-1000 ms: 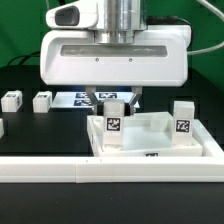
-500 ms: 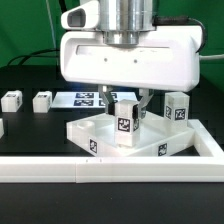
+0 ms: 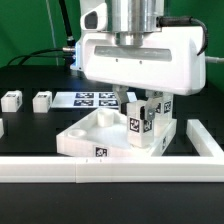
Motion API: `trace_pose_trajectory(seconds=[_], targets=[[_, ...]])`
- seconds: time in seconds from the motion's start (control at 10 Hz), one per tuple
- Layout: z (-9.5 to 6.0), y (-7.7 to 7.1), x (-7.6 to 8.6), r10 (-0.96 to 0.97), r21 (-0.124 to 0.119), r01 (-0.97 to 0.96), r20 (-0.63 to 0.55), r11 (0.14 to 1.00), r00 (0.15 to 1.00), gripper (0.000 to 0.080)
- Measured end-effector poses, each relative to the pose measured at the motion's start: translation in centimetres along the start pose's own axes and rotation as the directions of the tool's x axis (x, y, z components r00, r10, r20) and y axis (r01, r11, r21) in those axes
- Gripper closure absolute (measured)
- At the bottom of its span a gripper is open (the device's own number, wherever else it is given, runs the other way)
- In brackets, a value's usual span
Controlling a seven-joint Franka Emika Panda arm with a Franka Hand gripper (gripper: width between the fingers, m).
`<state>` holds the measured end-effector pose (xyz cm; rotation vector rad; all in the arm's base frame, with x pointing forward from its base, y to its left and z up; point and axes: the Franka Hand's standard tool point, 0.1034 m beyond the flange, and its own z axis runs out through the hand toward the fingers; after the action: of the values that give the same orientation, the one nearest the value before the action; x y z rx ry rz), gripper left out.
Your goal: Assemble square table
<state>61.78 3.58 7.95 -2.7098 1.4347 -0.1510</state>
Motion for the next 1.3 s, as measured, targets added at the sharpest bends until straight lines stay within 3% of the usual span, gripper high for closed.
trace_pose_trajectory(seconds=[0.3,0.5,0.6,0.9,1.3], targets=[[0.0,-0.2,-0.3,0.080,0.003,-0.080,0.008,0.997,0.997,0.0508],[0.1,-0.4,-0.6,0.024,0.005,-0.024,0.009,1.000,1.000,0.0221],[0.1,-0.5,-0.9,-0.019,0.006,0.019,0.010,1.000,1.000,0.0168],[0.1,-0.8,-1.5,-0.380,0.013,0.380,0.012,0.925,0.925,0.0153],[0.2,-1.1,-2.1,-0.641,0.015,0.641,0.009,0.767,0.767,0.0151]])
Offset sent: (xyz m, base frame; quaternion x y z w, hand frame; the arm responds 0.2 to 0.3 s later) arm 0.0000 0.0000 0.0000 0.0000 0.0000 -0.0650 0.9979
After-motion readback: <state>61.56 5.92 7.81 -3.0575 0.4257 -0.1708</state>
